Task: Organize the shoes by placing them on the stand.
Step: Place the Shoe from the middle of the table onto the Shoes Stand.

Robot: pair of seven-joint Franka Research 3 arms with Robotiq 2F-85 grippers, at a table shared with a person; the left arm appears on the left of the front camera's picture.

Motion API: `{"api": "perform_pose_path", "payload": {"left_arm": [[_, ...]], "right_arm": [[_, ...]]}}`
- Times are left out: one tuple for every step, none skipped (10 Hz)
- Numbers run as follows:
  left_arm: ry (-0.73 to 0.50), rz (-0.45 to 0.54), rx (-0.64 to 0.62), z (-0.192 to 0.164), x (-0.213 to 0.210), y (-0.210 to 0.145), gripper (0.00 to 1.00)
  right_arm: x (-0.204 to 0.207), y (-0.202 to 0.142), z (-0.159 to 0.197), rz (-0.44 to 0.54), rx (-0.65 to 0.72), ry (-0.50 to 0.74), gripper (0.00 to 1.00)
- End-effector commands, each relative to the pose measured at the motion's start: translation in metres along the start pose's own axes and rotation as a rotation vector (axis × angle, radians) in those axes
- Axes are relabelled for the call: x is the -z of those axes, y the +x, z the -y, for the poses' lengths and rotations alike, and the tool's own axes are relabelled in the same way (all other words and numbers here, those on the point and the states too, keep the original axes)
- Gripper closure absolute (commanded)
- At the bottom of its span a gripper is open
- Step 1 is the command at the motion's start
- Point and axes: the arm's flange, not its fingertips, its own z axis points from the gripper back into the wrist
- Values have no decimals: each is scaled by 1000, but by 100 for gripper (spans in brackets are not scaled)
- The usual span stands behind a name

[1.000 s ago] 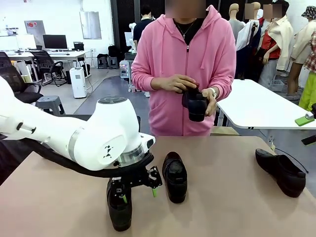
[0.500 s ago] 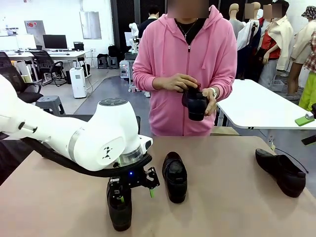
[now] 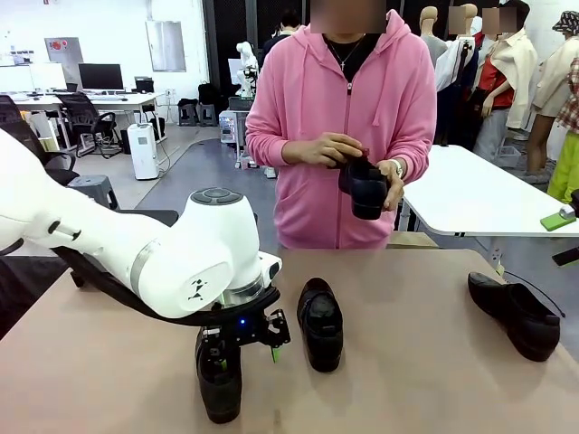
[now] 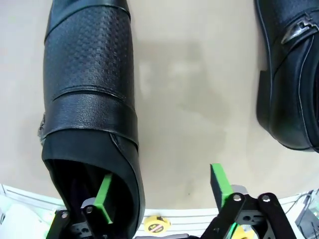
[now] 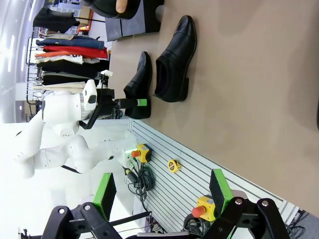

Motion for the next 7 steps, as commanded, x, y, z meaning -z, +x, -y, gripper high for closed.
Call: {"api": "perform_pose_path", "payload": {"left_arm": [[26,42,-28,9,2,0,100],[27,51,-33,8,2,1,100],[35,63,-37,7,2,1,100],[34,69,-42,5,0,2,100],[40,73,-42,4,-2,2,100],[41,69,-38,4,-1,2,100],[44,62,-31,4,0,2,100]], "right_arm": [[-2,0,-3,-3,2,2,0],[-2,0,-3,-3,2,2,0],[-2,0,-3,-3,2,2,0],[-2,0,-3,-3,2,2,0],[-2,0,-3,-3,2,2,0],[-2,0,-3,-3,2,2,0],[-2,0,-3,-3,2,2,0]]}}
